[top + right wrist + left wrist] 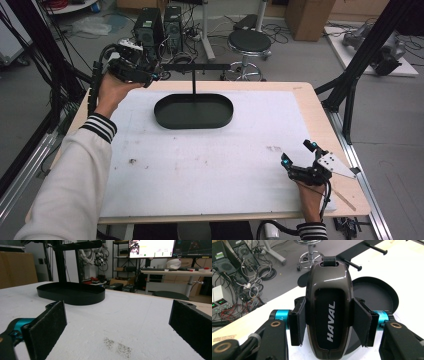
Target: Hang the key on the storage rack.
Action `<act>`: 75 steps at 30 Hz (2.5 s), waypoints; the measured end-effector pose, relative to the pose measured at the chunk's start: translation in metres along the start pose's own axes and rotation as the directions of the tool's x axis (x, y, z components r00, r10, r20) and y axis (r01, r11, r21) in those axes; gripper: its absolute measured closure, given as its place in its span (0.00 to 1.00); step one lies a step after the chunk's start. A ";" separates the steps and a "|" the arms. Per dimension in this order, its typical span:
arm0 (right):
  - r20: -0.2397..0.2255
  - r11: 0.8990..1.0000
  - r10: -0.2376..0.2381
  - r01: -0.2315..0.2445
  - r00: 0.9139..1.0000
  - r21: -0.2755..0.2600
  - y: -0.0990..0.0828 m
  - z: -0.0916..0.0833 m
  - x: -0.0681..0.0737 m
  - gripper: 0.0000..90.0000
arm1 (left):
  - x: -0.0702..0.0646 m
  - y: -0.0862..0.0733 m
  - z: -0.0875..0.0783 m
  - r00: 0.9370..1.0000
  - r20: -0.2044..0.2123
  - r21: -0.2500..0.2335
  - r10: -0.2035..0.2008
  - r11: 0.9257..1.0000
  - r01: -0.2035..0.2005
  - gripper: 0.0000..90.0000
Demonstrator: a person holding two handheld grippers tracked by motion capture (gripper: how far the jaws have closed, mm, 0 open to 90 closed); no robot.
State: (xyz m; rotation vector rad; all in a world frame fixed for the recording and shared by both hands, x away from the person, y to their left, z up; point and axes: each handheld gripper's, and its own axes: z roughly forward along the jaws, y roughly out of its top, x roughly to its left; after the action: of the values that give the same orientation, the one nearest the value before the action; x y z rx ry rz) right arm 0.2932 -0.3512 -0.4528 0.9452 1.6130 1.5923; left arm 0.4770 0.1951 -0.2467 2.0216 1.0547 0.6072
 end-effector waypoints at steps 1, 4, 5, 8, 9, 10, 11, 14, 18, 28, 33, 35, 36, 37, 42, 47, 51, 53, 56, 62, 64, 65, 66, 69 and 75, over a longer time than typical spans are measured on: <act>0.001 1.000 0.001 -0.001 1.000 0.001 0.000 0.000 0.000 0.00 | -0.001 0.001 0.001 1.000 -0.003 0.001 0.002 1.000 -0.002 0.54; 0.002 1.000 -0.005 0.005 1.000 -0.002 0.000 0.000 0.000 0.00 | -0.003 0.002 0.005 1.000 -0.009 -0.001 0.000 1.000 0.000 0.54; 0.000 1.000 -0.003 0.003 1.000 0.000 0.000 0.000 0.000 0.00 | -0.003 0.002 0.007 1.000 -0.012 -0.002 0.000 1.000 0.000 0.54; -0.001 1.000 -0.002 0.002 1.000 0.000 0.000 0.000 -0.001 0.00 | -0.003 0.002 0.010 1.000 -0.017 -0.006 -0.005 1.000 0.005 0.54; -0.002 1.000 -0.002 0.002 1.000 -0.001 0.000 0.000 -0.001 0.00 | -0.003 0.002 0.011 1.000 -0.017 -0.008 -0.005 1.000 0.005 0.54; 0.000 1.000 -0.002 0.002 1.000 0.000 0.000 0.000 0.000 0.00 | -0.003 0.002 0.012 1.000 -0.019 -0.012 -0.008 1.000 0.008 0.54; -0.001 1.000 -0.002 0.002 1.000 -0.001 0.000 0.000 -0.001 0.00 | -0.003 0.003 0.013 1.000 -0.022 -0.020 -0.011 1.000 0.010 0.54; 0.000 1.000 -0.002 0.002 1.000 0.000 0.000 0.000 -0.001 0.00 | -0.002 0.003 0.016 0.999 -0.032 -0.026 -0.012 1.000 0.011 0.54; 0.000 1.000 -0.002 0.002 1.000 -0.001 0.000 0.000 -0.001 0.00 | -0.001 0.002 0.020 0.999 -0.047 -0.036 -0.021 0.999 0.019 0.54; 0.000 1.000 -0.004 0.004 1.000 -0.002 0.000 0.000 -0.001 0.00 | 0.005 -0.006 0.028 0.997 -0.066 -0.031 -0.051 0.998 0.049 0.54; -0.001 1.000 -0.002 0.002 1.000 0.000 0.000 0.000 -0.001 0.00 | 0.009 -0.017 0.032 0.995 -0.074 -0.013 -0.065 0.998 0.064 0.54; -0.001 1.000 -0.001 0.001 1.000 -0.001 0.000 0.000 -0.001 0.00 | 0.010 -0.021 0.033 0.994 -0.077 -0.010 -0.072 0.997 0.071 0.54; -0.002 1.000 -0.002 0.002 1.000 0.000 0.000 0.000 -0.001 0.00 | 0.011 -0.022 0.034 0.994 -0.076 -0.007 -0.076 0.997 0.076 0.54; -0.002 1.000 -0.001 0.001 1.000 -0.001 0.000 0.000 -0.001 0.00 | 0.012 -0.024 0.034 0.994 -0.076 -0.005 -0.078 0.997 0.078 0.54; 0.000 1.000 -0.003 0.003 1.000 0.000 0.000 0.000 0.000 0.00 | 0.013 -0.031 0.037 0.993 -0.081 0.008 -0.084 0.996 0.085 0.54; 0.000 1.000 -0.003 0.003 1.000 0.003 0.000 0.000 0.000 0.00 | 0.014 -0.035 0.040 0.993 -0.084 0.025 -0.084 0.996 0.086 0.54; -0.001 1.000 -0.003 0.003 1.000 0.002 0.000 0.000 -0.001 0.00 | 0.013 -0.037 0.043 0.993 -0.095 0.047 -0.070 0.996 0.075 0.54; 0.000 1.000 -0.003 0.003 1.000 0.003 0.000 0.000 -0.001 0.00 | 0.012 -0.040 0.045 0.993 -0.090 0.043 -0.074 0.996 0.078 0.54; -0.001 1.000 -0.003 0.003 1.000 0.002 0.000 0.000 -0.001 0.00 | 0.012 -0.049 0.050 0.994 -0.081 0.075 -0.073 0.994 0.080 0.54; -0.001 1.000 -0.003 0.003 1.000 0.001 0.000 0.000 0.000 0.00 | 0.011 -0.059 0.059 0.995 -0.066 0.092 -0.080 0.992 0.086 0.54; 0.001 1.000 -0.003 0.003 1.000 0.002 0.000 0.000 0.000 0.00 | 0.010 -0.059 0.061 0.995 -0.050 0.092 -0.084 0.992 0.088 0.54; 0.000 1.000 -0.002 0.002 1.000 0.002 0.000 0.000 0.000 0.00 | 0.009 -0.060 0.062 0.996 -0.052 0.092 -0.078 0.992 0.082 0.54; -0.001 1.000 -0.002 0.002 1.000 0.001 0.000 0.000 0.000 0.00 | 0.009 -0.060 0.063 0.996 -0.055 0.088 -0.069 0.993 0.073 0.54; -0.001 1.000 -0.003 0.003 1.000 0.001 0.000 0.000 0.000 0.00 | 0.011 -0.065 0.066 0.998 -0.010 0.075 -0.058 0.995 0.059 0.54; 0.000 1.000 -0.002 0.002 1.000 0.002 0.000 0.000 0.000 0.00 | 0.011 -0.065 0.064 0.997 0.053 -0.015 -0.055 0.998 0.056 0.17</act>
State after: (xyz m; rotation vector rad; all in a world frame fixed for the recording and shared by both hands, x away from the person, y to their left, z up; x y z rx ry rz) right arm 0.2933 -0.3516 -0.4527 0.9446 1.6153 1.5892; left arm 0.4963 0.2021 -0.3356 1.9761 1.0675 0.5289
